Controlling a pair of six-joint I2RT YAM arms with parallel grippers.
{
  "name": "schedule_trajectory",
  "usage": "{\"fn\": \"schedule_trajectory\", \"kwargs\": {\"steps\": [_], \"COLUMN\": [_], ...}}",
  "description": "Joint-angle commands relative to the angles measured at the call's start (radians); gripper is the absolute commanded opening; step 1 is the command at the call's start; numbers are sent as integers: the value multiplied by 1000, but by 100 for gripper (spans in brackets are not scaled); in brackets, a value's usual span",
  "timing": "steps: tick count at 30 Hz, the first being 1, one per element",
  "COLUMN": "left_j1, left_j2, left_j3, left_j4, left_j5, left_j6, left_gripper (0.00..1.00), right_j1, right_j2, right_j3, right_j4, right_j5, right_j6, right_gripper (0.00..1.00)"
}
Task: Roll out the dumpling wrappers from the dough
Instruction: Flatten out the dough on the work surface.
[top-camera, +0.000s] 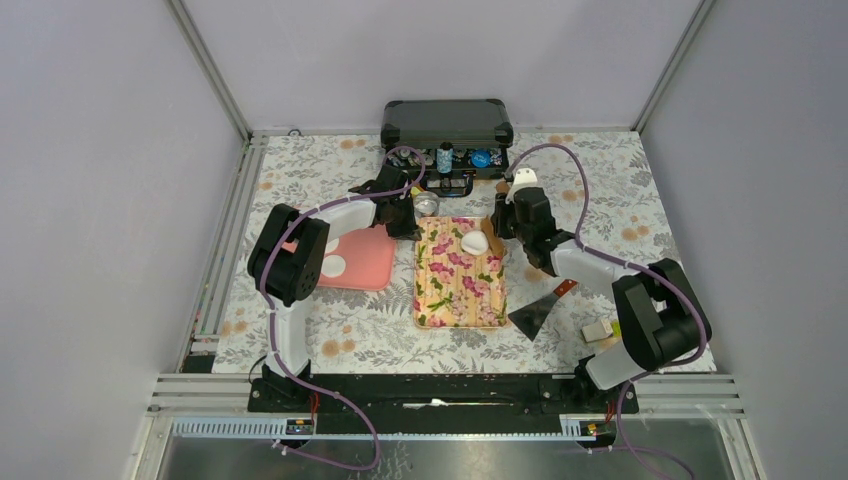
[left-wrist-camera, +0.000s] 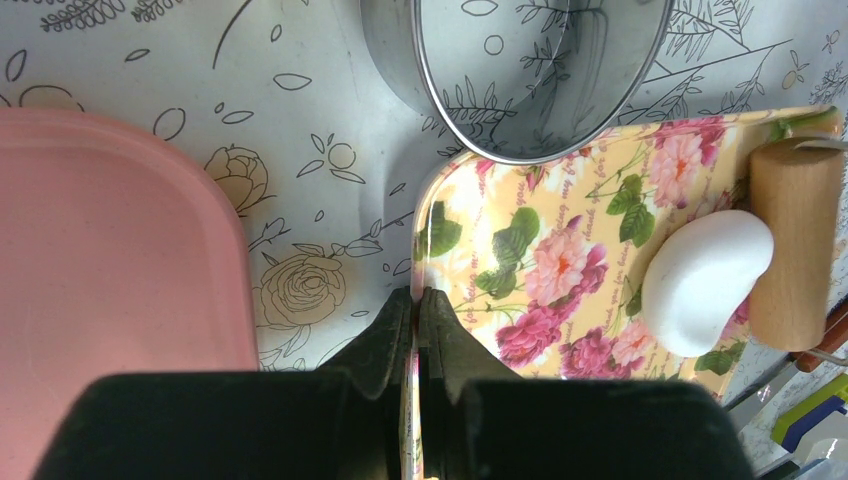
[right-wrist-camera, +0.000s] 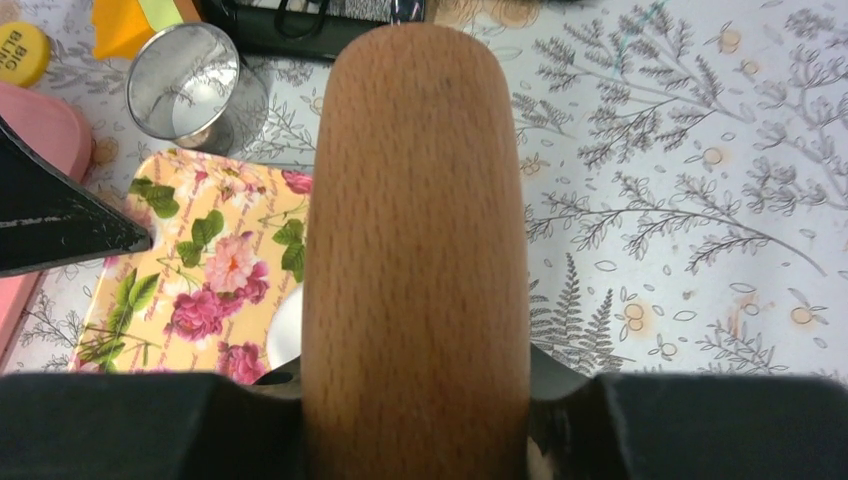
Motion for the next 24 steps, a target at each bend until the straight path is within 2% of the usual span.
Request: {"fn": "schedule_trajectory", "kwargs": {"steps": [1, 4, 11, 17, 24], "left_j1": [-4, -4, -4, -5, -4], "left_j2": [30, 31, 31, 33, 28], "left_j3": [-13, -13, -14, -12, -13], "left_j4": [-68, -68, -69, -68, -68], "left_j5": [-16, -12, -12, -11, -16], "left_j6": [16, 14, 14, 12, 11], "left_gripper": [0, 0, 0, 0, 0], "right_j1": [37, 49, 53, 54, 91], "right_j2": [26, 30, -48, -75, -37], "right_j3": [24, 11, 73, 166, 107], "right_j4": [9, 52, 112, 29, 52], "right_j5": [-35, -34, 124, 83, 69], "right_j6": [42, 20, -44, 46, 107], "right_gripper": [0, 0, 0, 0, 0]}}
